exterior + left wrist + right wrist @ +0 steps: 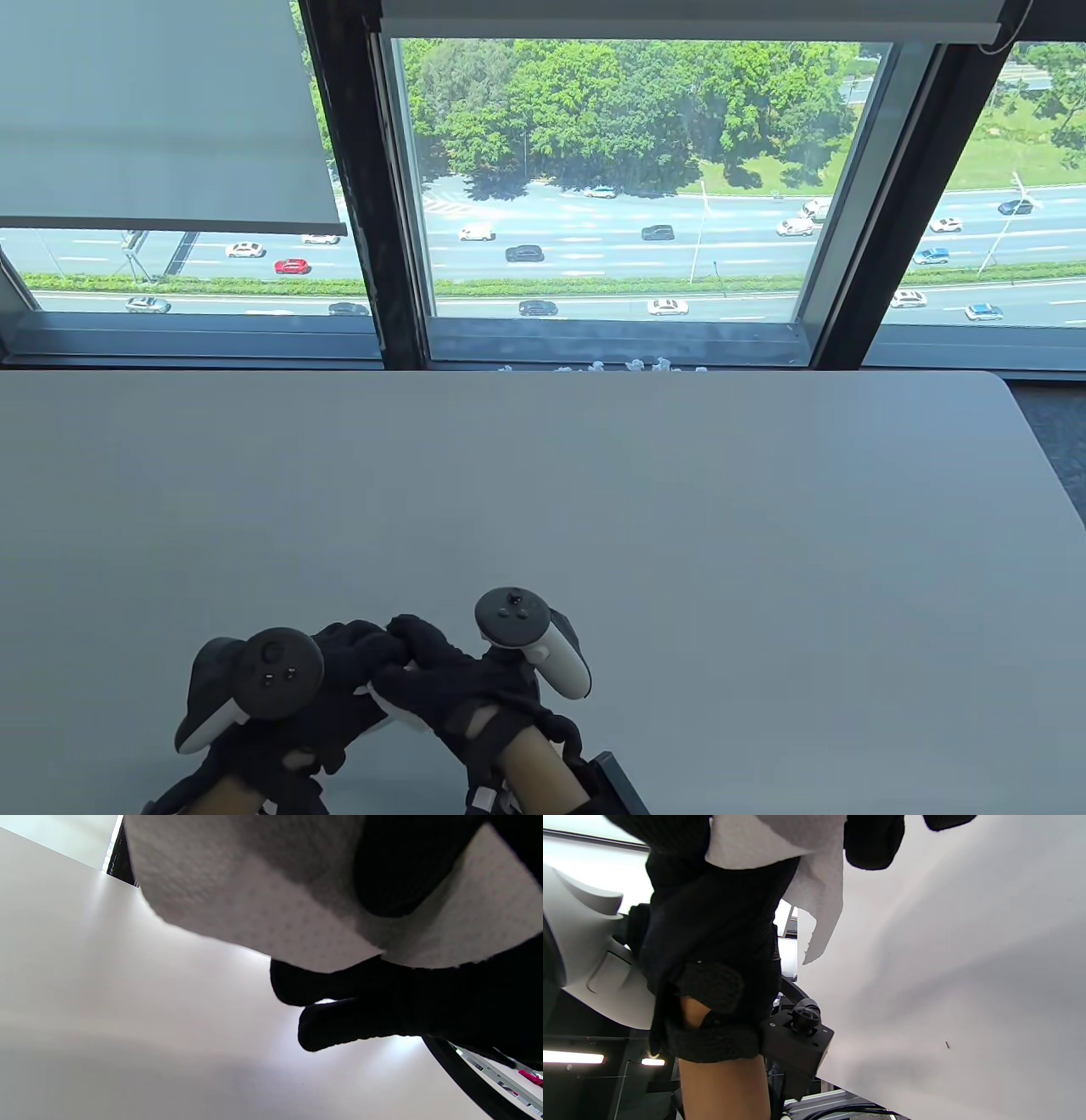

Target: Squeeze kitchen paper into compact ball

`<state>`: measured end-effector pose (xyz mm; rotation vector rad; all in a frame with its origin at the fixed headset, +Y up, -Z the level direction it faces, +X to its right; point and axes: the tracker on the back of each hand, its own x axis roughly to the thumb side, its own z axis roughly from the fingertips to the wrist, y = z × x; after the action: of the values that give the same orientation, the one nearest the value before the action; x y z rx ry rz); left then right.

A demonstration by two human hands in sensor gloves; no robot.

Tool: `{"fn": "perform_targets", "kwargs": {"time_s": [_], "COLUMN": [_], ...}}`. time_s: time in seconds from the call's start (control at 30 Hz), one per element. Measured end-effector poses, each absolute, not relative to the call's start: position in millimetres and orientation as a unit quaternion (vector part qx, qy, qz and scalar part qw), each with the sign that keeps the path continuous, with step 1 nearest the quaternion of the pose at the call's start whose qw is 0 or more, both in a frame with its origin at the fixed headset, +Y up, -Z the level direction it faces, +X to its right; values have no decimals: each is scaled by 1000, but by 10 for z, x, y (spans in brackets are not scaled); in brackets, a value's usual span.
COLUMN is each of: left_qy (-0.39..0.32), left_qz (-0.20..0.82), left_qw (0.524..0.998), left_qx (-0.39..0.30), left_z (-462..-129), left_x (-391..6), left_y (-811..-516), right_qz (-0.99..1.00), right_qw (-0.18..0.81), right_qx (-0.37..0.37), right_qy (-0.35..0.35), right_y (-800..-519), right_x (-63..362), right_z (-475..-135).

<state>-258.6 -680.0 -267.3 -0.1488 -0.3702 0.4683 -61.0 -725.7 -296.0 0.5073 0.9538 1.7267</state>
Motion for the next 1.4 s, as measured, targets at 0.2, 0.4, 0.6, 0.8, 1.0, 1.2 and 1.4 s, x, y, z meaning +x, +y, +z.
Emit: {"fn": "perform_targets", "kwargs": {"time_s": [0.2, 0.4, 0.6, 0.8, 1.0, 1.2, 1.4], "left_qy": [-199, -229, -210, -186, -179, -181, -196], "left_qz": [230, 219, 213, 230, 231, 215, 209], "left_qw": [947, 939, 945, 948, 951, 955, 952], "left_qx": [-104, -138, -130, -119, -100, -92, -108], "left_z": [-2686, -2674, -2688, -2731, -2720, -2706, -2697], "left_x": [-2554, -2472, -2473, -2560, -2584, -2568, -2549], "left_y": [-6872, -6939, -6938, -6895, -6847, -6850, -6866], "right_qz": [757, 749, 752, 725, 743, 765, 787], "right_qw": [529, 565, 554, 550, 528, 501, 495], "right_qx": [160, 136, 132, 161, 180, 198, 175], "right_qy": [348, 320, 333, 382, 371, 354, 323], "right_y": [-7212, -7177, -7228, -7316, -7276, -7249, -7212], "right_x": [-482, -355, -388, -495, -523, -540, -518], "right_z": [-3018, -3057, -3054, -3030, -3012, -3003, -2999]}}
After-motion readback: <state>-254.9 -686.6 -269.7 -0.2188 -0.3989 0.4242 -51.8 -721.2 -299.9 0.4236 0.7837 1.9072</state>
